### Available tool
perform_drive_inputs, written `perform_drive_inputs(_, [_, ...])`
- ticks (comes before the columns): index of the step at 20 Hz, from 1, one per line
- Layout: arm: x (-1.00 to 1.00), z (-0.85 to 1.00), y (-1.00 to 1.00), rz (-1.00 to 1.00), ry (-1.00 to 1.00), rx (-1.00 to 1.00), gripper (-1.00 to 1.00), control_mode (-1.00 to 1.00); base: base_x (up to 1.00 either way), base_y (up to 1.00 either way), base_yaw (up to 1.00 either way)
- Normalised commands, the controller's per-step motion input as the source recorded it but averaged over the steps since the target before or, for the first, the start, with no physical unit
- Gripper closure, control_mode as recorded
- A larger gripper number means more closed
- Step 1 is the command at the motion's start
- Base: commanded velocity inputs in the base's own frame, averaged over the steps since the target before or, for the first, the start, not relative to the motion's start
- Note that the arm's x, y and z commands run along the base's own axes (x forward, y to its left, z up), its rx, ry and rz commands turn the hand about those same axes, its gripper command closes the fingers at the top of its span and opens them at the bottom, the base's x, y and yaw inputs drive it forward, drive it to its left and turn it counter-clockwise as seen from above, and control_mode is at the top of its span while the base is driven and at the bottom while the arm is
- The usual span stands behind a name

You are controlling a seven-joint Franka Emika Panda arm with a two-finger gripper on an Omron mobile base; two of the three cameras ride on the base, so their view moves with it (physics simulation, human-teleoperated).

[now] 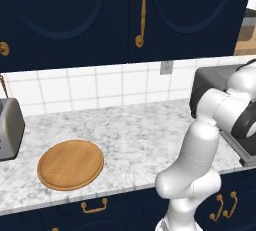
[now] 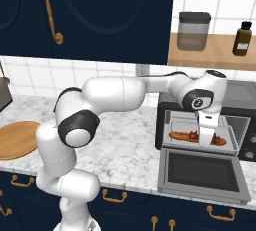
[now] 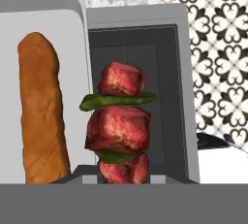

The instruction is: Pick up the kebab skewer and baguette bread, and place them inside the toaster oven. Close the toaster oven door and start by setting the timer.

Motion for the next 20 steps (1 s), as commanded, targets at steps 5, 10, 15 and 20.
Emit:
perform_drive_inputs(5, [0.21, -0.41, 0.0, 0.0, -0.07, 0.0, 1.0, -1.0, 0.0, 0.0, 0.0])
perform_drive_inputs(10, [0.2, -0.15, -0.01, 0.0, -0.11, 0.03, 1.0, -1.0, 0.0, 0.0, 0.0])
perform_drive_inputs(15, [0.05, 0.0, -0.03, 0.0, -0.13, 0.04, 1.0, -1.0, 0.0, 0.0, 0.0])
perform_drive_inputs(20, [0.17, 0.01, -0.01, -0.01, -0.08, 0.06, 1.0, -1.0, 0.0, 0.0, 0.0])
